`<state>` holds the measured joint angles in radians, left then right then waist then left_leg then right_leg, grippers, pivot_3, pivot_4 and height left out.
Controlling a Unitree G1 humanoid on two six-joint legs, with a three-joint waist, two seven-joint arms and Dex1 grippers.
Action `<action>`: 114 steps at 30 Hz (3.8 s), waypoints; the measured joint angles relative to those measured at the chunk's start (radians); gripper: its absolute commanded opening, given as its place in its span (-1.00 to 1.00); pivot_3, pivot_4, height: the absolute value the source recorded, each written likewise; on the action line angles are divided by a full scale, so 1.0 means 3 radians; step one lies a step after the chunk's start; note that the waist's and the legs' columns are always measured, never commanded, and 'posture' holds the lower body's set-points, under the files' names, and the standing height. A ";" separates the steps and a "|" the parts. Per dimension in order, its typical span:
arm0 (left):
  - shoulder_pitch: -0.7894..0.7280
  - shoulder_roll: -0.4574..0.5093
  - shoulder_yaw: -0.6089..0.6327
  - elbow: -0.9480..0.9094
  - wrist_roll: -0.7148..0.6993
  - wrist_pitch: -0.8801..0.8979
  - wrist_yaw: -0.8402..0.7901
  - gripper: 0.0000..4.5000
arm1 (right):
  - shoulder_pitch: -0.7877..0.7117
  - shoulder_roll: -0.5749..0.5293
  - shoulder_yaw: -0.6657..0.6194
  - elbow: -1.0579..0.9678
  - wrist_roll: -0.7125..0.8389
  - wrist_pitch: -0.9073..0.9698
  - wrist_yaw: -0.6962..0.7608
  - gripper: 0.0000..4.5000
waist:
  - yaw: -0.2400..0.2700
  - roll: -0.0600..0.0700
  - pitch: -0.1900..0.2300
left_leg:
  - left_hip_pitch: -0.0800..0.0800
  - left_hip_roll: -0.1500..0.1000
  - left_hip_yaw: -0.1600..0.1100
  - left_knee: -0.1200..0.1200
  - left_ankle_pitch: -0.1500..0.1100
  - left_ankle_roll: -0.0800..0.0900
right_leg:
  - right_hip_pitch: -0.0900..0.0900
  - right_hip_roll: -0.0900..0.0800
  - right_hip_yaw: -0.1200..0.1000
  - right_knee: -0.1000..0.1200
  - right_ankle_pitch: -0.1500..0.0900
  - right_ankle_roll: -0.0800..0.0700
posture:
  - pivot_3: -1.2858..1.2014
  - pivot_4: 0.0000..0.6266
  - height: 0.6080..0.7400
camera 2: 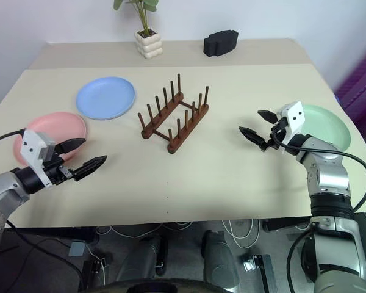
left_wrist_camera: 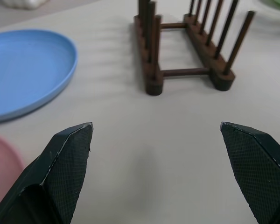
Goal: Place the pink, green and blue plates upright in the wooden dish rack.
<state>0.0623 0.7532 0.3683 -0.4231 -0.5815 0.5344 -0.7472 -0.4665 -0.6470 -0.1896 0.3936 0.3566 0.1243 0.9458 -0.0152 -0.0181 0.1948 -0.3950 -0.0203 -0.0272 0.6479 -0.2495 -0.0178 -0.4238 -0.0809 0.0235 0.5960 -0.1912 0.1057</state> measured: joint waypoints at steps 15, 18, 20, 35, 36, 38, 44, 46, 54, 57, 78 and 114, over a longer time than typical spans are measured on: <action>-0.1016 -0.0196 -0.1301 0.0207 0.0209 0.0558 0.0114 1.00 | 0.0417 0.0010 -0.0063 -0.0364 0.0063 0.0154 -0.0122 0.99 | -0.0007 0.0001 0.0000 | 0.0002 -0.0004 0.0000 0.0001 -0.0001 0.0002 | 0.0001 0.0004 0.0001 0.0004 0.0000 0.0005 | 0.03 -0.52 0.93; -0.1067 -0.0389 -0.1533 0.0247 0.0290 0.0618 0.0178 1.00 | 0.0438 0.0010 -0.0076 -0.0488 0.0066 0.0156 -0.0169 0.99 | 0.0001 0.0000 0.0000 | 0.0002 -0.0005 -0.0001 0.0003 -0.0001 0.0002 | 0.0003 0.0003 0.0001 0.0003 0.0000 0.0005 | 0.03 -0.52 0.93; -0.1146 -0.0542 -0.1616 0.0355 0.0348 0.0682 0.0272 1.00 | 0.0482 0.0010 -0.0088 -0.0570 0.0068 0.0164 -0.0215 0.99 | 0.0015 0.0000 0.0000 | 0.0001 -0.0005 -0.0003 0.0003 -0.0001 0.0002 | 0.0003 0.0003 0.0000 0.0003 0.0000 0.0005 | 0.03 -0.52 0.93; -0.1708 -0.1319 -0.1965 0.1024 0.0926 0.0800 0.0844 1.00 | 0.0688 0.0000 -0.0214 -0.0706 0.0102 0.0224 -0.0282 0.99 | 0.0010 0.0000 0.0000 | 0.0002 -0.0009 -0.0002 0.0004 -0.0001 0.0002 | 0.0005 0.0002 0.0001 0.0003 0.0005 0.0014 | 0.03 -0.52 0.93; -0.1730 -0.1351 -0.1967 0.1056 0.0945 0.0801 0.0845 1.00 | 0.0685 0.0000 -0.0214 -0.0701 0.0100 0.0215 -0.0281 0.99 | 0.0014 0.0000 0.0000 | 0.0002 -0.0009 -0.0002 0.0004 -0.0001 0.0002 | 0.0006 0.0002 0.0001 0.0003 0.0005 0.0014 | 0.03 -0.52 0.93; -0.1788 -0.1422 -0.1974 0.1127 0.0980 0.0803 0.0853 1.00 | 0.0668 0.0000 -0.0212 -0.0692 0.0098 0.0198 -0.0278 0.99 | 0.0018 0.0000 0.0000 | 0.0002 -0.0010 -0.0002 0.0005 -0.0001 0.0002 | 0.0007 0.0001 0.0001 0.0002 0.0005 0.0015 | 0.03 -0.52 0.93; -0.1885 -0.1641 -0.2025 0.1246 0.1104 0.0804 0.0905 1.00 | 0.0640 0.0001 -0.0210 -0.0624 0.0095 0.0131 -0.0277 0.99 | 0.0015 0.0000 0.0000 | 0.0003 -0.0011 -0.0004 0.0005 -0.0001 0.0002 | 0.0008 0.0001 0.0001 0.0002 0.0006 0.0015 | 0.03 -0.52 0.93; -0.1890 -0.1677 -0.2038 0.1256 0.1112 0.0805 0.0902 0.61 | 0.0640 0.0002 -0.0210 -0.0605 0.0095 0.0118 -0.0277 1.00 | 0.0014 0.0000 0.0000 | 0.0003 -0.0011 -0.0004 0.0005 -0.0001 0.0002 | 0.0009 0.0001 0.0001 0.0002 0.0006 0.0015 | 0.03 -0.52 0.93; -0.1916 -0.1724 -0.2018 0.1250 0.1177 0.0780 0.0888 -0.65 | 0.0641 0.0002 -0.0210 -0.0576 0.0096 0.0069 -0.0276 1.00 | 0.0022 0.0005 -0.0003 | 0.0010 -0.0011 -0.0005 0.0005 -0.0001 0.0002 | 0.0018 0.0001 0.0000 0.0000 0.0002 0.0011 | 0.03 -0.52 0.93; -0.1915 -0.1729 -0.2011 0.1250 0.1187 0.0779 0.0898 -0.65 | 0.0641 0.0003 -0.0210 -0.0576 0.0096 0.0065 -0.0274 1.00 | 0.0020 0.0005 -0.0003 | 0.0011 -0.0012 -0.0006 0.0005 -0.0001 0.0002 | 0.0019 0.0001 0.0000 0.0000 0.0000 0.0008 | 0.03 -0.52 0.93; -0.1989 -0.0850 -0.2231 0.1533 0.1179 -0.0701 -0.1044 -0.65 | 0.1047 -0.0153 -0.0052 -0.1079 0.0206 0.0519 0.0307 1.00 | 0.0020 0.0005 -0.0003 | 0.0006 -0.0008 -0.0005 0.0005 -0.0001 0.0002 | 0.0014 -0.0001 0.0000 -0.0001 -0.0002 0.0003 | 0.03 -0.52 0.93; -0.1710 -0.0747 -0.1925 0.1861 0.1229 -0.0682 -0.1376 -1.00 | 0.1561 -0.0297 -0.0096 -0.1567 0.0224 0.0638 0.0191 -0.99 | 0.0021 0.0004 -0.0002 | 0.0006 0.0000 -0.0006 0.0005 -0.0002 0.0004 | 0.0013 -0.0002 0.0000 0.0000 -0.0002 0.0006 | 0.03 -0.52 0.93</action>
<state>-0.4507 0.5290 -0.2093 0.1353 -0.2129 0.3299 -1.1600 0.0019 -0.7362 -0.2184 -0.0765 0.4237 0.3157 1.0031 -0.0090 -0.0170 0.1943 -0.3934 -0.0204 -0.0291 0.6495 -0.2501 -0.0167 -0.4199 -0.0814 0.0234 0.5960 -0.1918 0.1073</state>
